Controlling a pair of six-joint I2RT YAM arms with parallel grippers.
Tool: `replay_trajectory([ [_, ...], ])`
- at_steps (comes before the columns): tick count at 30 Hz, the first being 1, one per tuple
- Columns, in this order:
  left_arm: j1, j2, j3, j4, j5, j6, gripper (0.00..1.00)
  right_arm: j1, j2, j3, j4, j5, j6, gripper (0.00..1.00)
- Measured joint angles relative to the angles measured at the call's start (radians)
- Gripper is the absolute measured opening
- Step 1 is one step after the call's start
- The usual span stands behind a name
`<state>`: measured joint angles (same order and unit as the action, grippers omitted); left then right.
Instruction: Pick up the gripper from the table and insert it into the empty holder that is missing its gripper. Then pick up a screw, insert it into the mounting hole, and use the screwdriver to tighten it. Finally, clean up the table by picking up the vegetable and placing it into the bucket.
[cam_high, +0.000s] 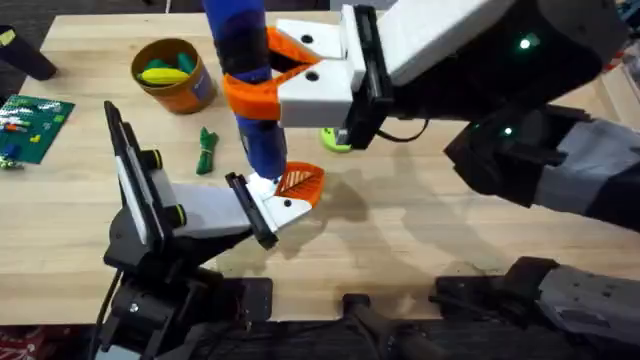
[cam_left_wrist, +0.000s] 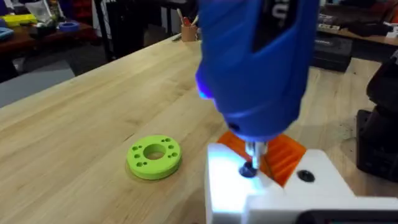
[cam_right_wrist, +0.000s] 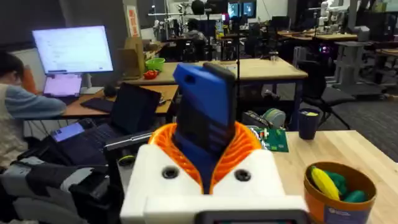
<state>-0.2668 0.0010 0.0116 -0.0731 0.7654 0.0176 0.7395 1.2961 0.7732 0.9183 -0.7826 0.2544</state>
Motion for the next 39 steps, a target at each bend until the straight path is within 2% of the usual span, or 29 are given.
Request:
replay_trajectory([
  [39,0.0,0.0,0.0,0.0,0.0,-0.005,0.006,0.0,-0.001,0.002,-0.036,-0.001,-0.054,0.048],
])
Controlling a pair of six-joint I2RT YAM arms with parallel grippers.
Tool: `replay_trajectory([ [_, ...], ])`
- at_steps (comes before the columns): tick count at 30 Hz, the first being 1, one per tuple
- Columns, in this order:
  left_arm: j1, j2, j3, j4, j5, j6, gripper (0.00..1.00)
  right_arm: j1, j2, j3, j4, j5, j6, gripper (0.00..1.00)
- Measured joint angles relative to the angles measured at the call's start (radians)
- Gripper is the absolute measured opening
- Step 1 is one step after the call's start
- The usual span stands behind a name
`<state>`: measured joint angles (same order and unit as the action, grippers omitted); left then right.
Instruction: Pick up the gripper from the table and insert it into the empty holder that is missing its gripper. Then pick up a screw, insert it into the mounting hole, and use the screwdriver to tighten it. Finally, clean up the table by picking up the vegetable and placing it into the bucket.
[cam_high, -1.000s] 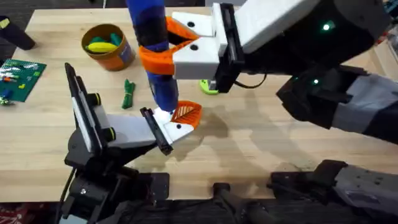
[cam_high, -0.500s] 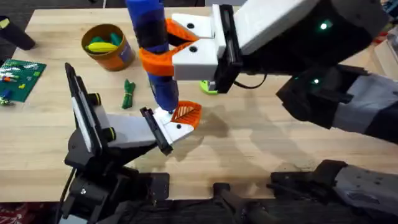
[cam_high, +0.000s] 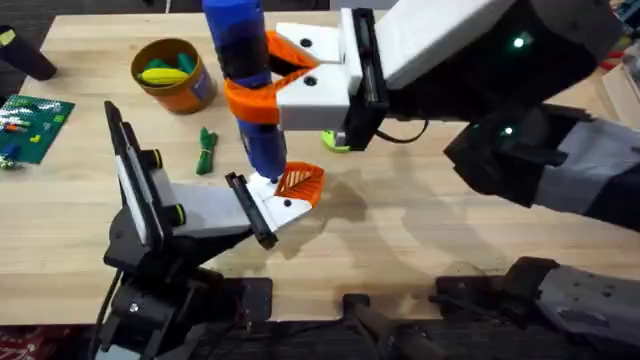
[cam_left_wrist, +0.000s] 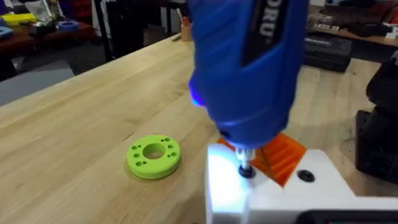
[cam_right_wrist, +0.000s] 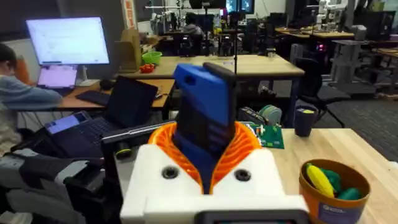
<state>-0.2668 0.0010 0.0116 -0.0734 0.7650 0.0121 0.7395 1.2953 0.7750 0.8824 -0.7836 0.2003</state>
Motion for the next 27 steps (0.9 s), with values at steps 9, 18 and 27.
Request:
replay_trajectory([
  [9,0.0,0.0,0.0,0.0,0.001,-0.002,0.006,0.002,0.0,0.0,-0.001,0.0,-0.006,0.048],
  [18,0.0,0.0,0.0,0.005,0.0,-0.002,0.006,0.004,0.001,-0.001,0.052,-0.004,0.003,0.048],
  [27,0.0,0.0,0.0,0.0,0.0,-0.002,0.006,-0.002,-0.002,0.058,0.16,0.052,0.043,0.048],
])
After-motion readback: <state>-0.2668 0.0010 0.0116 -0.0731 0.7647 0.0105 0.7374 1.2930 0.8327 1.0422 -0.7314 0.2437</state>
